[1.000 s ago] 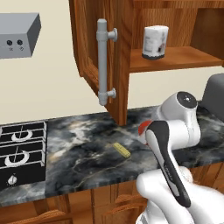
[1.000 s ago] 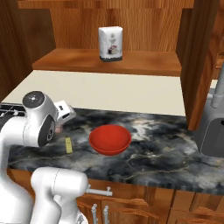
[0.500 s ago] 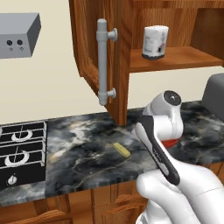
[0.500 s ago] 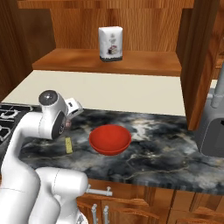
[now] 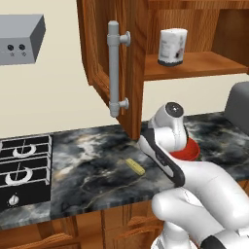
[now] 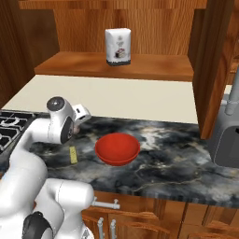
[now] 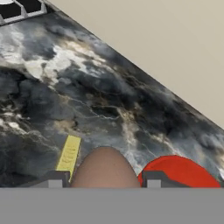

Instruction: Pick the egg and butter from the fridge and place them by the bowl for mixing.

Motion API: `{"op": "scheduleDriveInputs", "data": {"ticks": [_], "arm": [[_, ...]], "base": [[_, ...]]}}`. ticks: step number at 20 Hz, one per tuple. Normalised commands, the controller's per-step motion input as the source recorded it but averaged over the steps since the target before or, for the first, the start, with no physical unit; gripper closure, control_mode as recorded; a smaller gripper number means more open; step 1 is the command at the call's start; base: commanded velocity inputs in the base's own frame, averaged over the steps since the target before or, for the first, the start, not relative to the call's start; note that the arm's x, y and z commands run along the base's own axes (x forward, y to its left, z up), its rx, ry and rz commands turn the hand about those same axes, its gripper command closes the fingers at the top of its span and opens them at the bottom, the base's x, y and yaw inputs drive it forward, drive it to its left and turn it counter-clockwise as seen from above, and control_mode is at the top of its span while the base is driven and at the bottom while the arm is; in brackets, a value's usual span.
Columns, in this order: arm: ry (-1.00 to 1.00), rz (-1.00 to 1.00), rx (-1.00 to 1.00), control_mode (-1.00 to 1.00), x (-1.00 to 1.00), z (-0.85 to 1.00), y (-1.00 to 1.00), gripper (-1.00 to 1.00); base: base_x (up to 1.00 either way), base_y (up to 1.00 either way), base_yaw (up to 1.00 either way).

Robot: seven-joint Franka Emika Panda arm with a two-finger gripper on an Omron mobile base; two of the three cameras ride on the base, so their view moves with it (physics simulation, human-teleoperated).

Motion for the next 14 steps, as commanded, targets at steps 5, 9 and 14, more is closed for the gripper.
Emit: {"op": "scheduleDriveInputs", "data": {"ticks": [5, 9, 14], "arm": [[0.01, -0.06, 0.0, -1.0, 0.09, -0.09, 0.14, 1.0], [0.08, 0.0, -0.01, -1.0, 0.14, -0.25, 0.0, 1.0], [0.12, 0.0, -0.01, -1.0, 0.16, -0.47, 0.0, 1.0]], "base": [[0.0, 0.0, 0.0], [0.0, 0.0, 0.0], [0.0, 0.0, 0.0]]}}
